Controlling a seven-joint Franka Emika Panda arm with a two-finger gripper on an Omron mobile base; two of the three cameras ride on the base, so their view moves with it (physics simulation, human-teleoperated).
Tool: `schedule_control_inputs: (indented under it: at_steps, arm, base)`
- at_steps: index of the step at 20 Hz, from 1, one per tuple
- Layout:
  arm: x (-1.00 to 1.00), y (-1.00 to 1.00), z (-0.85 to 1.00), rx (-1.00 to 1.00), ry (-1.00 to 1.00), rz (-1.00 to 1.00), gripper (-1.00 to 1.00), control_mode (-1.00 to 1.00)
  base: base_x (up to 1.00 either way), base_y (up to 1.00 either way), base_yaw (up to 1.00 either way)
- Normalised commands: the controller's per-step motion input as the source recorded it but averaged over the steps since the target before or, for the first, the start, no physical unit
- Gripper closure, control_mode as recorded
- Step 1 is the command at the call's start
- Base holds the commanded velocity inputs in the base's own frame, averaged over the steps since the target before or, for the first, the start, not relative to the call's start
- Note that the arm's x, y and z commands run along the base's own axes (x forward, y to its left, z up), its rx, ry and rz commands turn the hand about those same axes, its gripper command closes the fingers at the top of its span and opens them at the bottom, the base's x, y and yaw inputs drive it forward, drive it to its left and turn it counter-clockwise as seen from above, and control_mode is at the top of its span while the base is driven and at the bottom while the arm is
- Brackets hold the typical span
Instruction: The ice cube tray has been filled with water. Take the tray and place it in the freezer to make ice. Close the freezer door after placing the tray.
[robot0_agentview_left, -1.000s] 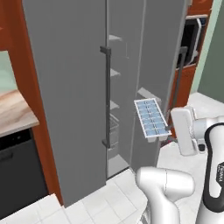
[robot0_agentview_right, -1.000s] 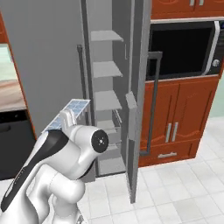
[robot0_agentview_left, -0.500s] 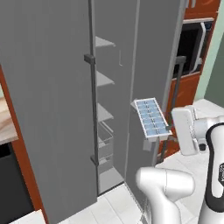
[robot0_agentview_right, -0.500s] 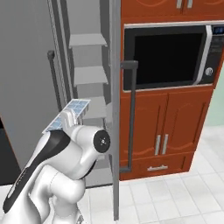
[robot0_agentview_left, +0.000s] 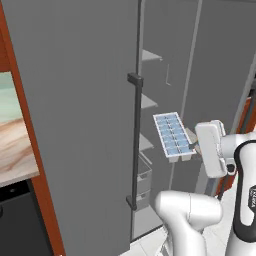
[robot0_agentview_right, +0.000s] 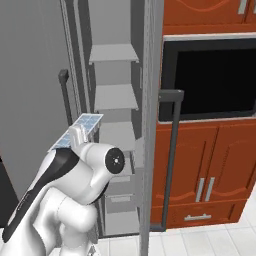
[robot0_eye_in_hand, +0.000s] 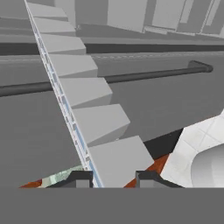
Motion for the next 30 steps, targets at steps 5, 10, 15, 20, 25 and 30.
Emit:
schedule_control_inputs:
  at_steps: [5, 10, 15, 20, 25, 30]
  arm:
    - [0.0, 0.0, 0.0, 0.0, 0.0, 0.0, 1.0, 1.0]
    - [0.09, -0.16, 0.17, 0.07, -0.02, 0.03, 1.0, -1.0]
    - [-0.02, -0.45, 0.39, 0.15, -0.03, 0.0, 1.0, -1.0]
    - [-0.02, -0.37, 0.29, 0.14, 0.0, 0.0, 1.0, -1.0]
    - [0.38, 0.02, 0.24, 0.03, 0.0, 0.0, 1.0, -1.0]
    - [0.51, 0.0, 0.3, 0.0, -0.02, 0.0, 1.0, -1.0]
  base:
    - [0.63, 0.0, 0.09]
    - [0.0, 0.0, 0.0]
    - [0.0, 0.0, 0.0]
    - [0.0, 0.0, 0.0]
    - [0.0, 0.0, 0.0]
    - [0.0, 0.0, 0.0]
